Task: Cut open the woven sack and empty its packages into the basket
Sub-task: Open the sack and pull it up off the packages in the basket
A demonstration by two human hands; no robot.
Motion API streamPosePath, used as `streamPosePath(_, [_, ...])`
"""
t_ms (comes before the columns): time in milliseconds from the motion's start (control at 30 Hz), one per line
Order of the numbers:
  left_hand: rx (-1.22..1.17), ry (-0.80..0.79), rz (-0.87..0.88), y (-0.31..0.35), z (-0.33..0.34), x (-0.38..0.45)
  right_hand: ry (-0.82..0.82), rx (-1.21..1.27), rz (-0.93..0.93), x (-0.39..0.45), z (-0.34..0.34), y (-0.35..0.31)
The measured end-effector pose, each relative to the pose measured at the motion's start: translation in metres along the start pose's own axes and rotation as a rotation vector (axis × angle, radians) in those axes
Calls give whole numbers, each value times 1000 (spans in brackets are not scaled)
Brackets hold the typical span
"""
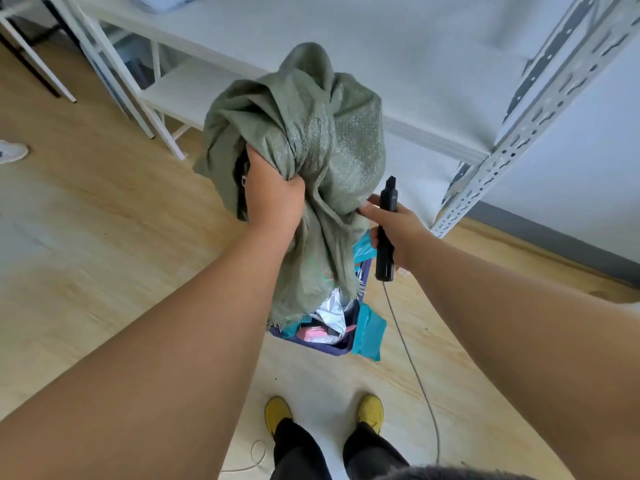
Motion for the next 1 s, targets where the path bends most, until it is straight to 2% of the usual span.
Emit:
streamPosePath(200, [-113, -227, 47, 66, 51, -55, 77, 59, -55, -16, -82, -45])
streamPosePath(300, [-153, -323, 71, 102, 73, -84, 189, 97, -61, -31, -136, -64])
streamPosePath(467, [-231, -483, 147, 158, 106, -128, 396, 297, -51, -64, -217, -84])
streamPosePath(767, [-293, -826, 292, 213, 166, -244, 692, 357, -9, -113, -335, -56])
streamPosePath(1000, [-316, -905, 323, 247, 221, -293, 784, 312, 24, -97, -413, -51])
Point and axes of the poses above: each hand's wrist, its own x-axis towards the middle knuckle, its own z-axis out of the palm, y = z × x, the point moved 8 cm from there along x, towards the middle knuckle, and after that the axes turned 11 degrees about y, right-handed, at the moved point
